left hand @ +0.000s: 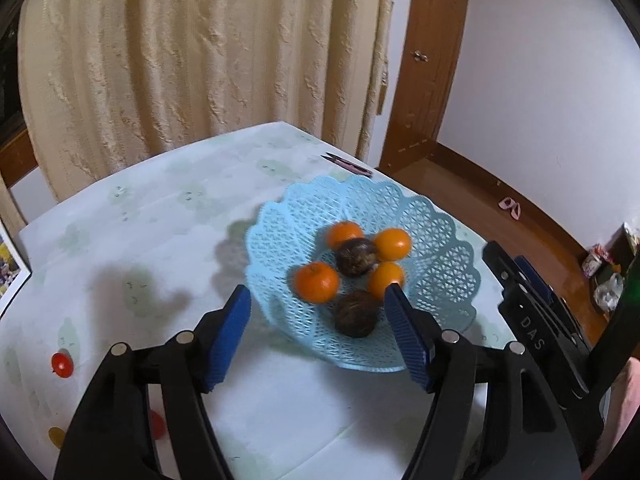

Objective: Organize fruits
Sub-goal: 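Lower the dark brown fruit into the blue basket and open the left tool, then move the left tool back toward a red cherry tomato on the table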

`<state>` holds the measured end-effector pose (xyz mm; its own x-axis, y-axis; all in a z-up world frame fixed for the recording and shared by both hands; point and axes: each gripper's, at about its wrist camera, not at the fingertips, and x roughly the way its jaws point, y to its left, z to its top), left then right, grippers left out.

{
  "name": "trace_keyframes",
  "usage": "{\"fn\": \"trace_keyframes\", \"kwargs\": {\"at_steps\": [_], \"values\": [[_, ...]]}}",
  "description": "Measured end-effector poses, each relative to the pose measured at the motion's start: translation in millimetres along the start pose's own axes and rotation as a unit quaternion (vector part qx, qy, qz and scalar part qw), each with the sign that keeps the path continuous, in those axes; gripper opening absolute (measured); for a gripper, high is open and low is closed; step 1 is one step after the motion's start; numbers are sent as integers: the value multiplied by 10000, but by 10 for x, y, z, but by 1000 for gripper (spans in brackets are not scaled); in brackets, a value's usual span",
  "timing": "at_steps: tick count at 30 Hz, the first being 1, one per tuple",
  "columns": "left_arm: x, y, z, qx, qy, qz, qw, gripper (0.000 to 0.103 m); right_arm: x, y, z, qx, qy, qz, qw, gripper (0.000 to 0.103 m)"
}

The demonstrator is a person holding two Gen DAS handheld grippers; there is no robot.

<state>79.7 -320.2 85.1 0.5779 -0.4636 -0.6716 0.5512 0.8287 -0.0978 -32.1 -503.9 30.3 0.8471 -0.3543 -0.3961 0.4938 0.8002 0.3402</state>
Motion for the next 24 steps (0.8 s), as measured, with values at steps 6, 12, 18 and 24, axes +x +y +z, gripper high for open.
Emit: {"fn": "trace_keyframes", "kwargs": {"at_steps": [6,12,18,24], "values": [[-188,252,36,-272,-173,216,9992,82,-11,7,2,0,-72,-27,10000,57],[-391,486,28,-439,-313,462,9975,86,-37,20,7,-25,-118,-56,9999,61],[-557,775,-27,-613,-382,730,9947,89,-83,94,-9,-194,-209,-111,9995,63],[-691,1227,-141,-958,-366,1046,9892,89,-139,160,-60,-293,-95,-3,9995,63]]}}
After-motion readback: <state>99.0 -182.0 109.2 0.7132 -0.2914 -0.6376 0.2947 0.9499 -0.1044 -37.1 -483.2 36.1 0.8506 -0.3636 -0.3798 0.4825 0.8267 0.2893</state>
